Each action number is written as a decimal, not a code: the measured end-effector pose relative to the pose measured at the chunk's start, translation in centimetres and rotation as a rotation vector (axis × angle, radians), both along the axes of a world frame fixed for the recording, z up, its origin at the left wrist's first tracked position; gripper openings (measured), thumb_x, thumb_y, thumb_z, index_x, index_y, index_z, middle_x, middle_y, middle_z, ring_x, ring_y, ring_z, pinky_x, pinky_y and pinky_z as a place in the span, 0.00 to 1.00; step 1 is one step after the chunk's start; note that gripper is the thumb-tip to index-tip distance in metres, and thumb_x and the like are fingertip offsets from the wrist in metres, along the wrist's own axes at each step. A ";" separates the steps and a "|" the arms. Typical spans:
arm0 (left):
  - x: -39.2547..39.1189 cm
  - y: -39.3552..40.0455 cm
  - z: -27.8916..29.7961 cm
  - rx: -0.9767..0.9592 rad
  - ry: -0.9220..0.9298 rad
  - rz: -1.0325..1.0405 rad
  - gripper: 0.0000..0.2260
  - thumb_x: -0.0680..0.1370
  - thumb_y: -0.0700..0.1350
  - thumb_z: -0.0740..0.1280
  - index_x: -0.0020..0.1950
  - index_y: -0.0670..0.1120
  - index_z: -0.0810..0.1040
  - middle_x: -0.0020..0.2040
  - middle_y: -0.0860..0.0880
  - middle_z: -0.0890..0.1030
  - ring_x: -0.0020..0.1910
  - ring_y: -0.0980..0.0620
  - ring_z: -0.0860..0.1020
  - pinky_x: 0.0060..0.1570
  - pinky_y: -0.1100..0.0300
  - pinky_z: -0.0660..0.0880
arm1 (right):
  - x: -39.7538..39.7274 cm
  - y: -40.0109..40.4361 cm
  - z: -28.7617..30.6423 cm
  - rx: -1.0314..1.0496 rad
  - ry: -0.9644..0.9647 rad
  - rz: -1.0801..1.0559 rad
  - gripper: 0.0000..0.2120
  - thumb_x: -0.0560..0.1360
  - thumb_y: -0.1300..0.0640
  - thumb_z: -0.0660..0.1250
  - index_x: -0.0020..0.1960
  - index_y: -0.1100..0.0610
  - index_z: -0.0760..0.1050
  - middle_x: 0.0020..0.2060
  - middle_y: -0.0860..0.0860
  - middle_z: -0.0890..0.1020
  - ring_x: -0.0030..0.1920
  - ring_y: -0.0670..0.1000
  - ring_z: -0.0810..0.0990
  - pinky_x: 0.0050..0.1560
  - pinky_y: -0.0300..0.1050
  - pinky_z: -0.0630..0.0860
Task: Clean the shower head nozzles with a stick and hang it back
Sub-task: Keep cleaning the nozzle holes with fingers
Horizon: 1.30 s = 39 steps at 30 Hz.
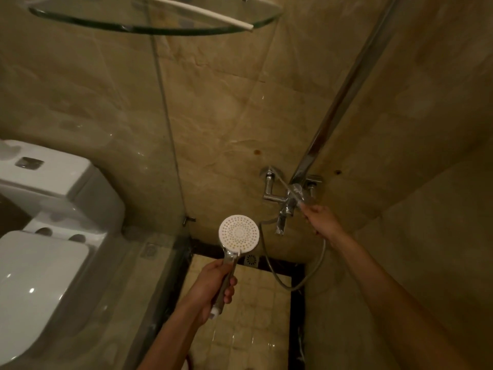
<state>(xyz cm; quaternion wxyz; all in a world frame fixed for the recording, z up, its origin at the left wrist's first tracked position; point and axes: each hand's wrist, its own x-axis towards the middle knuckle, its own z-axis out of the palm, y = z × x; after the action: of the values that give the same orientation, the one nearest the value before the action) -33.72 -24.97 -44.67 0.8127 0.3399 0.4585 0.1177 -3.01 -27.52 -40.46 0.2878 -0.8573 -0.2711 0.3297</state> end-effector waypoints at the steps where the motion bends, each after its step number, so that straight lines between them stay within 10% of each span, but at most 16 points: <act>1: 0.1 -0.1 -0.1 0.005 0.009 0.000 0.09 0.83 0.45 0.58 0.54 0.41 0.74 0.30 0.46 0.76 0.23 0.53 0.69 0.21 0.62 0.67 | -0.6 -0.5 -0.5 -0.020 0.001 0.015 0.21 0.79 0.39 0.62 0.41 0.55 0.77 0.31 0.49 0.76 0.29 0.46 0.71 0.29 0.39 0.67; 8: 2.0 -1.2 -1.9 0.021 0.089 -0.030 0.09 0.83 0.44 0.58 0.56 0.40 0.74 0.30 0.46 0.75 0.23 0.53 0.69 0.22 0.63 0.66 | -4.9 -5.1 -4.3 -0.086 -0.076 0.106 0.15 0.82 0.42 0.58 0.41 0.49 0.73 0.35 0.51 0.80 0.40 0.54 0.82 0.43 0.50 0.76; 23: 7.3 -1.9 -9.3 0.010 0.149 -0.129 0.09 0.83 0.44 0.58 0.57 0.40 0.74 0.30 0.46 0.74 0.22 0.54 0.69 0.22 0.63 0.66 | -7.5 -9.1 -13.6 -0.030 -0.097 -0.077 0.15 0.79 0.43 0.65 0.42 0.54 0.73 0.33 0.51 0.81 0.34 0.51 0.81 0.35 0.51 0.79; 28: 8.1 -1.5 -12.6 -0.003 0.168 -0.144 0.09 0.83 0.45 0.58 0.57 0.42 0.74 0.29 0.47 0.74 0.22 0.54 0.69 0.22 0.63 0.67 | -7.6 -8.6 -16.5 -0.074 -0.143 -0.038 0.11 0.80 0.49 0.65 0.43 0.51 0.68 0.33 0.47 0.78 0.32 0.43 0.77 0.26 0.33 0.65; 39: 10.2 -0.1 -19.5 -0.024 0.222 -0.155 0.09 0.83 0.43 0.58 0.55 0.39 0.73 0.31 0.44 0.73 0.21 0.52 0.68 0.22 0.63 0.65 | -8.5 -4.5 -21.3 -0.091 -0.173 0.051 0.11 0.80 0.48 0.65 0.46 0.52 0.66 0.33 0.44 0.75 0.32 0.41 0.74 0.24 0.35 0.60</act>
<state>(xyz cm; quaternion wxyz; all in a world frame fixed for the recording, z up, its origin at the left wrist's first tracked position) -23.52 -25.08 -64.15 0.7678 0.3752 0.5193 0.0108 -11.55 -32.04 -61.76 0.2159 -0.8875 -0.3013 0.2737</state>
